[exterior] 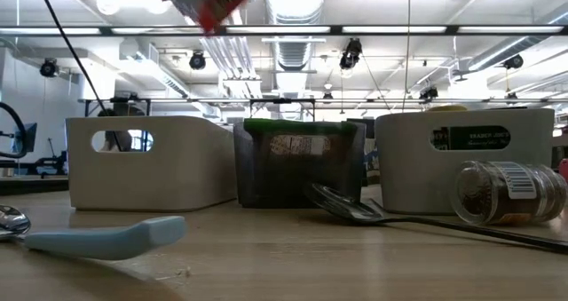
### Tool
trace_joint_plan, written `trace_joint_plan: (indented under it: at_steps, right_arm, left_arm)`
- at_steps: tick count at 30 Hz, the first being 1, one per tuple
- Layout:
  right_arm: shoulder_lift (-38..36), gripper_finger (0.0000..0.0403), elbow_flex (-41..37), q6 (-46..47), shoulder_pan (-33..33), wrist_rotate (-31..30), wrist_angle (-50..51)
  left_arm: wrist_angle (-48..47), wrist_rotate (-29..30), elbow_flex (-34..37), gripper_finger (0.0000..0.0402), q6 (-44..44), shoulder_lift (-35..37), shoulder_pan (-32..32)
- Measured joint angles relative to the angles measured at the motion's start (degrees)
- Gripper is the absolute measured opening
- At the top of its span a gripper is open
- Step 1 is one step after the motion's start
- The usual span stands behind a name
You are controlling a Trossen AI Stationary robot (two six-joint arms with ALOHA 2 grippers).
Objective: Pick & Place Food Item
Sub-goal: Put the red noodle pack into the black bin
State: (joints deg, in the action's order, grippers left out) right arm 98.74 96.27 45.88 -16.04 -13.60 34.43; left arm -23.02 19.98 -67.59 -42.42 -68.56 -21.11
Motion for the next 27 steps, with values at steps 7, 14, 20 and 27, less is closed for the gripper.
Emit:
trace_joint_plan:
  at_steps: [7,14,20,27]
  right_arm:
    - [-0.07,0.001,0.0,-6.04,2.79,1.72,5.87]
    - [-0.15,0.0011,0.04,-13.5,6.16,2.16,10.95]
    - [-0.15,0.0011,0.04,-17.53,9.6,1.35,19.05]
    - [0.63,0.0011,0.02,-29.11,12.31,-1.63,20.64]
  left_arm:
    - [-6.16,0.19,0.02,0.029,-0.06,5.09,-0.02]
    - [-11.96,2.29,0.11,0.029,-2.32,9.43,-0.02]
    - [-15.54,4.57,0.11,0.029,-3.8,11.91,-0.02]
    - [-19.14,7.04,0.42,0.029,-4.64,12.49,0.14]
